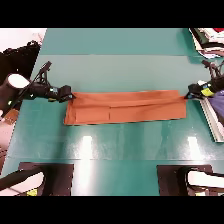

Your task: Fold the shirts.

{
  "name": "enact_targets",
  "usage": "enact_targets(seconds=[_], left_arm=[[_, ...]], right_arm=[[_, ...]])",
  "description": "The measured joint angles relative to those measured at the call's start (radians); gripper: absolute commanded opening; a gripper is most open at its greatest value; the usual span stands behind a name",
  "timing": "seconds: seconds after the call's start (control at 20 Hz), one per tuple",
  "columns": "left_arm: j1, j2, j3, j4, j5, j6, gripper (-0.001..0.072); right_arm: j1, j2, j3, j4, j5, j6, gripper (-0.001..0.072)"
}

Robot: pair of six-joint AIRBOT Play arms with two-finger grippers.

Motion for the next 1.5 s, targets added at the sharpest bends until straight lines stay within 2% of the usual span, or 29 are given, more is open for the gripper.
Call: enact_targets(seconds=[0.05,0.1,0.25,0.3,0.35,0.4,0.45,0.7,0.9,0.95,1.0,1.1,1.15,1.2,1.4,1.5], left_arm=[[0.0,-0.042,0.031,0.0,0.014,0.001,0.0526],[0.0,-0.07,0.057,0.0,0.023,0.002,0.0529],[0.001,-0.115,0.126,-0.002,0.014,0.005,0.0528],[0.001,-0.121,0.147,-0.002,-0.006,0.005,0.047],[0.001,-0.124,0.164,-0.004,-0.028,0.005,0.0251],[0.001,-0.127,0.177,-0.006,-0.05,0.006,0.0078],[0.0,-0.129,0.185,-0.008,-0.07,0.009,0.0023],[-0.009,-0.133,0.204,-0.034,-0.112,0.027,0.0022],[-0.097,-0.14,0.207,-0.052,-0.077,0.023,0.0022],[-0.128,-0.144,0.207,-0.053,-0.052,0.016,0.0022],[-0.163,-0.15,0.208,-0.056,-0.021,0.01,0.0022],[-0.233,-0.167,0.209,-0.059,0.041,-0.006,0.0021],[-0.265,-0.178,0.21,-0.06,0.073,-0.018,0.0021],[-0.298,-0.193,0.216,-0.061,0.107,-0.026,0.0021],[-0.404,-0.287,0.284,-0.063,0.178,-0.045,0.0021],[-0.447,-0.348,0.336,-0.064,0.189,-0.049,0.0021]], right_arm=[[-0.002,-0.042,0.037,0.026,-0.005,0.0,0.0389],[-0.006,-0.079,0.071,0.05,-0.006,0.0,0.0415],[-0.03,-0.166,0.153,0.111,0.012,-0.002,0.0415],[-0.044,-0.182,0.168,0.12,0.027,-0.012,0.0416],[-0.06,-0.193,0.178,0.13,0.042,-0.02,0.0431],[-0.08,-0.201,0.183,0.137,0.064,-0.031,0.0508],[-0.1,-0.207,0.182,0.139,0.079,-0.042,0.0532],[-0.2,-0.22,0.074,0.172,0.08,-0.098,0.0529],[-0.215,-0.223,-0.048,0.193,0.025,-0.139,0.0526],[-0.206,-0.222,-0.068,0.204,0.018,-0.148,0.0517],[-0.192,-0.222,-0.084,0.218,0.01,-0.156,0.0442],[-0.164,-0.223,-0.104,0.211,-0.019,-0.166,0.0226],[-0.148,-0.224,-0.111,0.209,-0.032,-0.171,0.0077],[-0.131,-0.225,-0.118,0.208,-0.043,-0.175,0.0014],[-0.097,-0.203,-0.126,0.254,-0.051,-0.228,0.0011],[-0.093,-0.152,-0.126,0.336,-0.045,-0.245,0.0011]])
